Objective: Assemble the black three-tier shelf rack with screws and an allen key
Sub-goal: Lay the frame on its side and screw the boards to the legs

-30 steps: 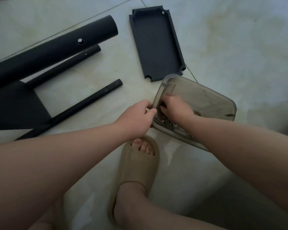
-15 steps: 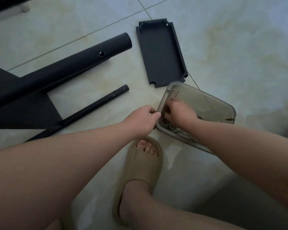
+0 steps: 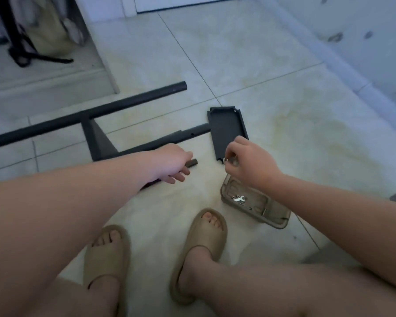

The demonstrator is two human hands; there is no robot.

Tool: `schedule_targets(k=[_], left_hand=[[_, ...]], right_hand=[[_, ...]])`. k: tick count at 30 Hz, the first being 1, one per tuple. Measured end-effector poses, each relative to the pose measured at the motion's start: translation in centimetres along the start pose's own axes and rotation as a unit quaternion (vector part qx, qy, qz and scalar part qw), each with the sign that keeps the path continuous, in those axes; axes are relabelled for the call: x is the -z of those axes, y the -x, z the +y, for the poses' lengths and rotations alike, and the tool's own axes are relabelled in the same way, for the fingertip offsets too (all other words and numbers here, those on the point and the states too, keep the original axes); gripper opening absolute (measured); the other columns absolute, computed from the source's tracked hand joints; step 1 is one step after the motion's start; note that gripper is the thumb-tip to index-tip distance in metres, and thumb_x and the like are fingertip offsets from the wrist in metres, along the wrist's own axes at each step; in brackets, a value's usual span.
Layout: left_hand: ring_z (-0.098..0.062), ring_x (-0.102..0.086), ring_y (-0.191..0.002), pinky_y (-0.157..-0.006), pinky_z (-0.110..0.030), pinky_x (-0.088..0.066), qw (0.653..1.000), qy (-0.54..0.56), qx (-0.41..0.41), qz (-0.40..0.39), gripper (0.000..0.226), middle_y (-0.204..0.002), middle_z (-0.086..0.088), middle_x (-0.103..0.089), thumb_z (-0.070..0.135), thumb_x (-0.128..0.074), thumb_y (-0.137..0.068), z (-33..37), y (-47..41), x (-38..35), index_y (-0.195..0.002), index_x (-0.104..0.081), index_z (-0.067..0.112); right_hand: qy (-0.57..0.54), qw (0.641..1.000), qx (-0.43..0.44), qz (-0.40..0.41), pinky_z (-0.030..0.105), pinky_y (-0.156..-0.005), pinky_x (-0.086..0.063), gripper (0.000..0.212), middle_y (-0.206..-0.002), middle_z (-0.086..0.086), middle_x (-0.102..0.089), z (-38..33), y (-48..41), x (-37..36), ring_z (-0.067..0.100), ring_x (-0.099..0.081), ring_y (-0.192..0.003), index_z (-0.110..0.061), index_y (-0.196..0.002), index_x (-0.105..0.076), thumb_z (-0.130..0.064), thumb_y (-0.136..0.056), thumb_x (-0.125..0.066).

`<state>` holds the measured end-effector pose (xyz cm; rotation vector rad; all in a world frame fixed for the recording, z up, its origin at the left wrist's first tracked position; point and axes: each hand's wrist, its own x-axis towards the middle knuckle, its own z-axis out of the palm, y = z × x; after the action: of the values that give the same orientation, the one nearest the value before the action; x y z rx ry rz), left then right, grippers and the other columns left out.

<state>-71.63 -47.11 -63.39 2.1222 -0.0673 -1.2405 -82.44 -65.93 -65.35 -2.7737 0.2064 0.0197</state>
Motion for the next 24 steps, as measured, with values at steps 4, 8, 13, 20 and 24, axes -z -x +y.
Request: schedule_targets(k=[4,8,13,20,24], left_hand=[[-0.023,-0.07,-0.091,-0.079,-0.035,-0.054,0.986,0.164,0.014,-0.011,0.043,-0.104,-0.007,-0.07,0.043,-0.039,-0.105,-1.5,5.4,2.7,-0.122,-0.058,0.009],[-0.029,-0.068,-0.1,-0.085,-0.038,-0.054,0.944,0.324,-0.005,-0.064,0.053,-0.114,-0.017,-0.069,0.045,-0.035,-0.107,-2.3,9.6,4.9,-0.126,-0.056,-0.001],[-0.026,-0.073,-0.08,-0.065,-0.036,-0.06,0.896,0.438,-0.031,-0.067,0.045,-0.091,-0.013,-0.073,0.037,-0.036,-0.108,-4.1,13.4,7.4,-0.106,-0.062,0.0],[-0.019,-0.064,-0.064,-0.049,-0.024,-0.052,0.883,0.466,0.019,0.051,0.036,-0.079,-0.009,-0.066,0.03,-0.038,-0.106,-8.1,13.5,11.8,-0.097,-0.063,0.004],[-0.012,-0.053,-0.057,-0.047,-0.022,-0.04,0.906,0.406,0.051,0.108,0.037,-0.072,-0.003,-0.059,0.029,-0.042,-0.105,-10.6,11.8,14.2,-0.081,-0.063,0.009]], right_hand=[[0.032,0.99,0.123,0.064,0.029,-0.063,-0.033,0.009,-0.089,0.0,-0.055,-7.1,1.2,4.7,0.028,-0.056,-0.077,-0.008,-0.089,-0.066,-0.013,-0.084,-0.072],[0.013,0.978,0.192,0.079,0.041,-0.069,-0.047,0.01,-0.09,0.009,-0.061,-14.1,2.0,7.7,0.035,-0.059,-0.079,-0.003,-0.09,-0.068,-0.009,-0.085,-0.073],[0.003,0.967,0.247,0.061,0.045,-0.073,-0.046,0.009,-0.092,0.014,-0.062,-21.2,2.2,7.9,0.037,-0.058,-0.082,0.0,-0.094,-0.071,-0.003,-0.086,-0.068],[-0.021,0.975,0.219,0.022,0.038,-0.082,-0.048,0.023,-0.115,0.001,-0.06,-25.8,-1.5,4.6,0.022,-0.059,-0.104,-0.014,-0.118,-0.07,-0.021,-0.097,-0.064],[0.003,0.985,0.16,-0.068,0.037,-0.089,-0.048,0.027,-0.121,-0.002,-0.059,-25.8,-4.7,1.3,0.021,-0.056,-0.112,-0.017,-0.123,-0.066,-0.024,-0.098,-0.059]])
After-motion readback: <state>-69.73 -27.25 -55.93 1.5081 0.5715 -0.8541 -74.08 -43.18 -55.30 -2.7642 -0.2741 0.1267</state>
